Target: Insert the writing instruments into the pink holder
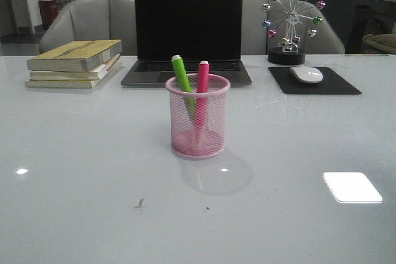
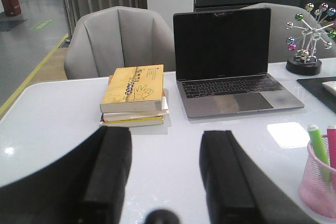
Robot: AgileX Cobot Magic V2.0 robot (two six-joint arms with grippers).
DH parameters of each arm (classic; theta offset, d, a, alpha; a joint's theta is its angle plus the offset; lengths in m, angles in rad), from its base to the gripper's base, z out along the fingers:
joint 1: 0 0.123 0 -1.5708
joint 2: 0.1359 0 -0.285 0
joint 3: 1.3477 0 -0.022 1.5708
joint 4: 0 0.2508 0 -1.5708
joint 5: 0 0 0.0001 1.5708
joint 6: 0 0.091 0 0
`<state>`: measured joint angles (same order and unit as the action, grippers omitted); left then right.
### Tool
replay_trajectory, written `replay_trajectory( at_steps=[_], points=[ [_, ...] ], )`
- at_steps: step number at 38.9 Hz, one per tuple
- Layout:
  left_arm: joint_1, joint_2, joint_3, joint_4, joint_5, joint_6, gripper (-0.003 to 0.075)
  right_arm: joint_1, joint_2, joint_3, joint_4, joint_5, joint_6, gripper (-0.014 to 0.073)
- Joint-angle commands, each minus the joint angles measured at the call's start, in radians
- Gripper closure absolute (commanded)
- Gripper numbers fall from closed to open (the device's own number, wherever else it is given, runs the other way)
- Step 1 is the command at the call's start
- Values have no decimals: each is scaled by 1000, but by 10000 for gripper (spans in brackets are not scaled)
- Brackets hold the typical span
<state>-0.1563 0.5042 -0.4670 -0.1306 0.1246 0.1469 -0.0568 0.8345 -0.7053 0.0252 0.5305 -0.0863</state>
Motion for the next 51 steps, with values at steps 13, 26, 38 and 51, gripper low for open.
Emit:
replay_trajectory(
  at_steps=[13, 26, 38, 51],
  points=[
    [1, 2, -28, -3, -88, -1, 346, 9, -7, -29, 22, -67, -4, 506],
    [1, 2, -28, -3, -88, -1, 346, 43, -144, -14, 22, -40, -4, 545],
    [1, 2, -28, -3, -88, -1, 346, 47, -346, 187, 22, -200, -4, 545],
    [1, 2, -28, -3, -88, -1, 346, 112, -601, 578, 22, -549, -4, 545]
  ],
)
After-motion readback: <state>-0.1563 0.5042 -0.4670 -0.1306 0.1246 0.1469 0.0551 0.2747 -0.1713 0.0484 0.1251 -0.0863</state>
